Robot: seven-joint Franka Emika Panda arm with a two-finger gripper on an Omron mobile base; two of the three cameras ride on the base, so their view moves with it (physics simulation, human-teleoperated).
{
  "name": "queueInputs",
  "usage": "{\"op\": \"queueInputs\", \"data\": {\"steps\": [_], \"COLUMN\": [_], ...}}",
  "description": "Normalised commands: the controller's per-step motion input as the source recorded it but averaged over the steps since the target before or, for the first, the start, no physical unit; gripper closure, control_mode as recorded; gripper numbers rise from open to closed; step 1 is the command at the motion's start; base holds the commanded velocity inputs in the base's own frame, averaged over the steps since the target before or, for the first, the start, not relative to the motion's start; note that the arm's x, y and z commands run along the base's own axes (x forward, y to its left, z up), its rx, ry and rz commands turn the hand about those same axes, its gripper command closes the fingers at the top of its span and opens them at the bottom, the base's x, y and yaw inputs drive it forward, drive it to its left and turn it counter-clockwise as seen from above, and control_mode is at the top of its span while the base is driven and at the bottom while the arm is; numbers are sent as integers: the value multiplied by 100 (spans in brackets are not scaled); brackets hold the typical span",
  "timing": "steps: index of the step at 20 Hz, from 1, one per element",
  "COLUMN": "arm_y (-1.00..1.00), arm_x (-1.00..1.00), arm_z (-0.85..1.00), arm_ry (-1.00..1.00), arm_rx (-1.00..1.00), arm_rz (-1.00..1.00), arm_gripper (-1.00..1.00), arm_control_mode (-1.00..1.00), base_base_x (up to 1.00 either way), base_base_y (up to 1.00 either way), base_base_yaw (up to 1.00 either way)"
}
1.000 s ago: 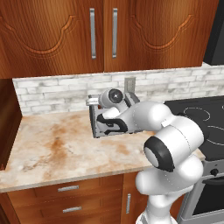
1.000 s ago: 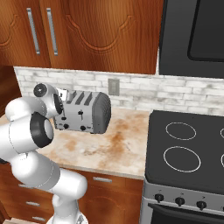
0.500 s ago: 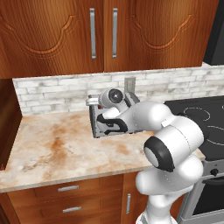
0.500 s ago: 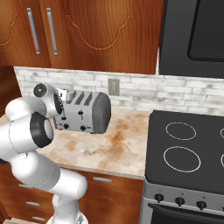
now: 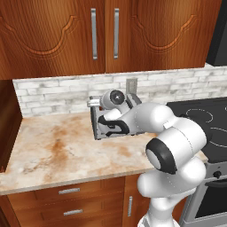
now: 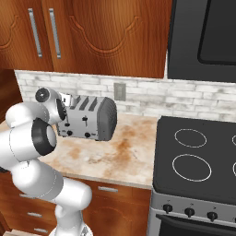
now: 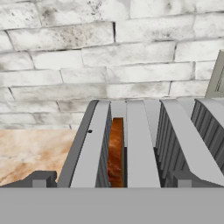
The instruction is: Start the toaster. Once the lever pops up, take the bread to the plate on the dining counter.
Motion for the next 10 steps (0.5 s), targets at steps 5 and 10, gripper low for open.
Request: {"op": "queueInputs", "data": {"steps": [5, 10], "arm_y": [0, 0], "arm_x": [0, 0], "arm_z": [0, 0], "arm_ry": [0, 0], "arm_rx": [0, 0], "arm_rz": [0, 0], "arm_gripper": [-100, -100], "arm_control_mode": [-100, -100], "base_base_x": [0, 0], "base_base_y": [0, 0], "base_base_yaw": [0, 0]}}
